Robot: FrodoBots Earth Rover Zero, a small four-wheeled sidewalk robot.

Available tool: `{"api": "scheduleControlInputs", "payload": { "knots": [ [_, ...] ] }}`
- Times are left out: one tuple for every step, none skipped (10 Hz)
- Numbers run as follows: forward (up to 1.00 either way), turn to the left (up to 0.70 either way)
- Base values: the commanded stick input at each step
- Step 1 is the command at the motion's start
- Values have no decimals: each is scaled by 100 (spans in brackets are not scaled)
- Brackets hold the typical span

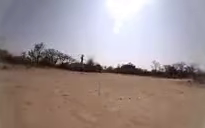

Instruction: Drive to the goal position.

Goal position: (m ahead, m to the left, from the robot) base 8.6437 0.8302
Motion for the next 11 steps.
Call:
{"api": "scheduleControlInputs", "payload": {
  "knots": [
    [100,0],
    [100,0],
    [100,0],
    [100,0],
    [100,0],
    [100,0],
    [100,0],
    [100,0],
    [100,0],
    [100,0],
    [100,0]
  ]
}}
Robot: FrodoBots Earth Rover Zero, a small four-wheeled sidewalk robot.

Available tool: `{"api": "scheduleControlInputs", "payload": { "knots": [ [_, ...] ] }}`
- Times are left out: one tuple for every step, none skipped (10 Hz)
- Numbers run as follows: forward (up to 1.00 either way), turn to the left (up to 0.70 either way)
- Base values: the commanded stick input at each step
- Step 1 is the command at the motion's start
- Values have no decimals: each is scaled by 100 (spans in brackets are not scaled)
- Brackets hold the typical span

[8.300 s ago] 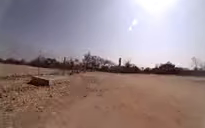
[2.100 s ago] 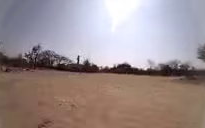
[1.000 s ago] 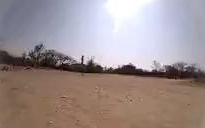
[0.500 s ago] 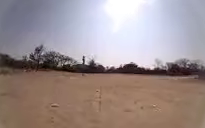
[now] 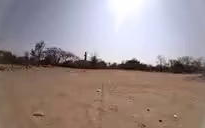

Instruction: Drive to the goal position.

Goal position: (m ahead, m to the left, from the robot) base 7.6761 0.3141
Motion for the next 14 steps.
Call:
{"api": "scheduleControlInputs", "payload": {
  "knots": [
    [100,0],
    [100,0],
    [100,0],
    [100,0],
    [100,0],
    [100,0],
    [100,0],
    [100,0],
    [100,0],
    [100,0],
    [100,0],
    [100,0],
    [100,0],
    [100,0]
  ]
}}
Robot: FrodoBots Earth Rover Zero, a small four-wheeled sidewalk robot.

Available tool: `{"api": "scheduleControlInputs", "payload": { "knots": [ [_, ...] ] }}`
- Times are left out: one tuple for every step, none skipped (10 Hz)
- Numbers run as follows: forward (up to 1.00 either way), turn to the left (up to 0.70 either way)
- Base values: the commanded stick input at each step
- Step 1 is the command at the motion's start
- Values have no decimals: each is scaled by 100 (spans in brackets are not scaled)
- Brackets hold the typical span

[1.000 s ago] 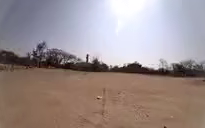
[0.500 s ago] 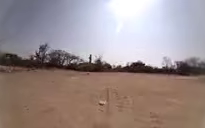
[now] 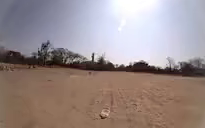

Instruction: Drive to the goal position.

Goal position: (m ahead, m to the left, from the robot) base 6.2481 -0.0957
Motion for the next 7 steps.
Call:
{"api": "scheduleControlInputs", "payload": {
  "knots": [
    [100,0],
    [100,0],
    [100,0],
    [100,0],
    [100,0],
    [100,0],
    [100,0]
  ]
}}
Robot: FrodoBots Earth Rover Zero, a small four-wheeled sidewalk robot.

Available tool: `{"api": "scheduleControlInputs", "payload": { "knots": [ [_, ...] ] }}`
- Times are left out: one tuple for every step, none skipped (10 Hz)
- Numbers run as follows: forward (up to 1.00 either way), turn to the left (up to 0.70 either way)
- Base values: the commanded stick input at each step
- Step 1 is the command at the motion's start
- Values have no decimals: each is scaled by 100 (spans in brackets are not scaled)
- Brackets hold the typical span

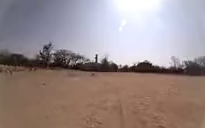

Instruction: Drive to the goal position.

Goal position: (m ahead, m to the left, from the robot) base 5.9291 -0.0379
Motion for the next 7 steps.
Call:
{"api": "scheduleControlInputs", "payload": {
  "knots": [
    [100,0],
    [100,0],
    [100,0],
    [100,0],
    [100,0],
    [100,0],
    [100,0]
  ]
}}
